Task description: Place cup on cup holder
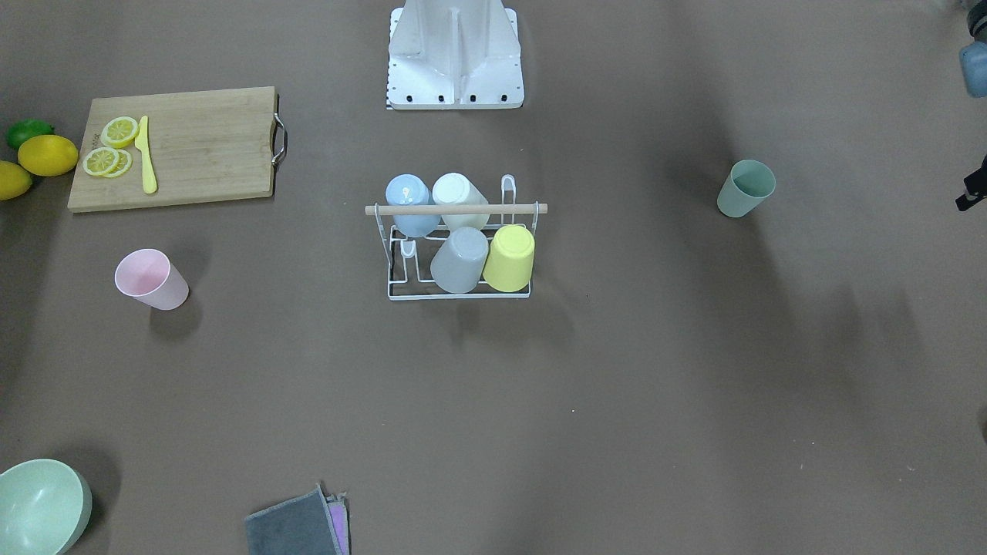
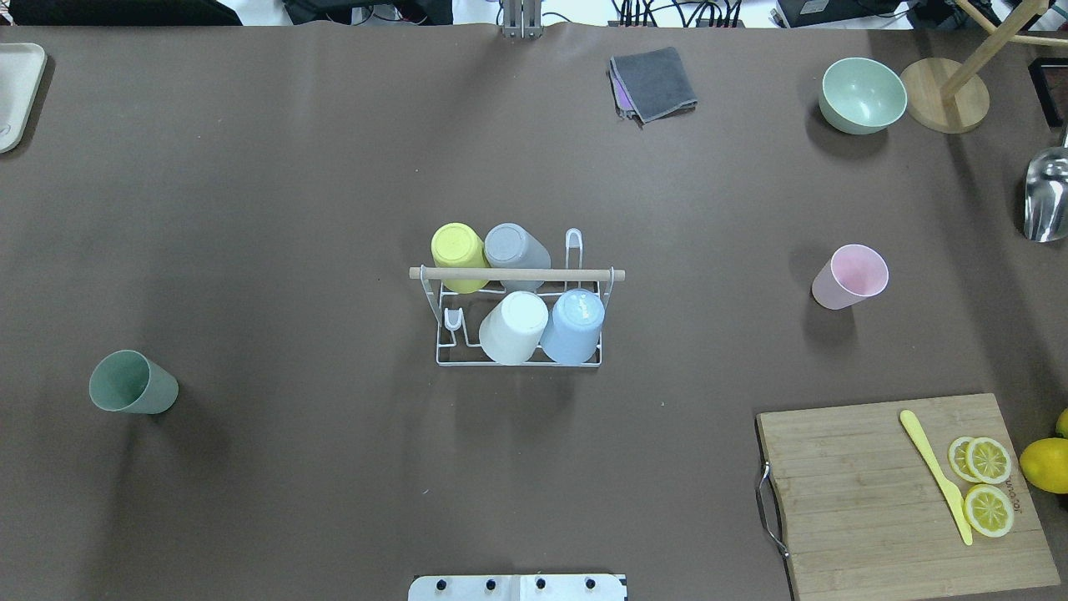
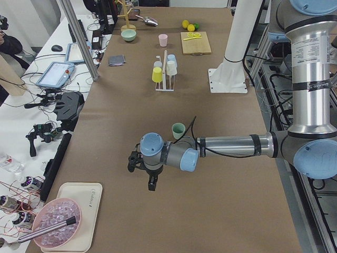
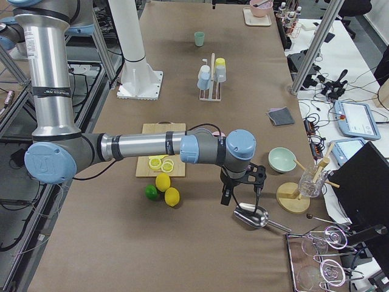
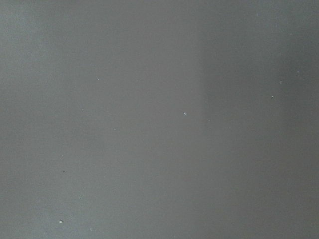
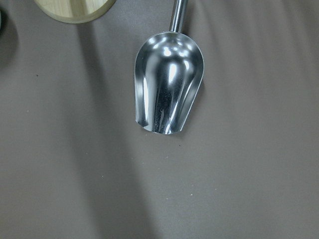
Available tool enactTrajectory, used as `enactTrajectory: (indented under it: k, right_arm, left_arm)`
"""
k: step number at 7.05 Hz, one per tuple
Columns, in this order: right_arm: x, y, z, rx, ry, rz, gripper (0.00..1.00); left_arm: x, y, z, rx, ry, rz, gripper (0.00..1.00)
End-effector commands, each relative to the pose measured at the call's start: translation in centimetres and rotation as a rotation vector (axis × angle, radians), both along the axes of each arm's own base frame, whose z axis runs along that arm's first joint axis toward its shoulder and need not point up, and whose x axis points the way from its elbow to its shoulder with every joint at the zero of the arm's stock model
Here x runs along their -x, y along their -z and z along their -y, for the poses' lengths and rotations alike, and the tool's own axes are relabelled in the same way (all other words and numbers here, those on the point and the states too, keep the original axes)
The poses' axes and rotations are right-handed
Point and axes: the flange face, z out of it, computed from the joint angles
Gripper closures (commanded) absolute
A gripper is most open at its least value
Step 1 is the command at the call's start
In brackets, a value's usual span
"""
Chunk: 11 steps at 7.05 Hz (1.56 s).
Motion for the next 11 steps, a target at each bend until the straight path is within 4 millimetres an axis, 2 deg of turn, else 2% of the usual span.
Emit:
enactTrajectory:
  k: [1, 2, 3, 4, 5, 6, 7, 8, 9, 11]
  right_arm:
    - [0.1, 0.6, 0.4, -0.002, 0.003, 0.003, 0.01]
    - [1.9, 1.8, 0.7, -0.024, 0.036, 0.005, 0.01]
    - [4.7, 4.5, 0.3, 0.002, 0.081, -0.004, 0.01]
    - [7.5, 7.1, 1.7, 0.020, 0.132, -0.013, 0.01]
    - [9.6, 8.3, 2.5, 0.026, 0.167, -0.014, 0.01]
    - [12.2, 7.9, 2.6, 0.034, 0.216, -0.016, 0.01]
    - [13.8, 7.8, 2.8, 0.032, 0.243, -0.016, 0.01]
    - [15.8, 9.0, 5.4, 0.028, 0.267, -0.022, 0.01]
    - [17.5, 9.4, 8.2, 0.057, 0.284, -0.027, 0.00]
    - [21.7, 11.6, 11.5, 0.092, 0.336, -0.032, 0.00]
  left_arm:
    - [0.0, 0.5, 0.1, 0.020, 0.029, 0.000, 0.02]
    - [0.0, 0.2, -0.1, 0.027, 0.029, 0.002, 0.02]
    - [0.0, 0.2, 0.0, 0.024, 0.027, 0.001, 0.02]
    - [-0.1, 0.6, 0.3, 0.018, 0.029, 0.001, 0.02]
    - [-0.3, 1.6, 1.9, -0.006, 0.027, -0.003, 0.02]
    - [-0.5, 2.0, 3.4, -0.014, 0.028, -0.002, 0.02]
    - [-0.8, 3.7, 5.2, -0.035, 0.034, -0.006, 0.02]
    - [-0.8, 5.4, 6.9, -0.063, 0.040, 0.000, 0.02]
    - [-0.7, 7.8, 9.4, -0.115, 0.058, 0.032, 0.02]
    - [-1.1, 11.2, 13.7, -0.130, 0.093, 0.070, 0.02]
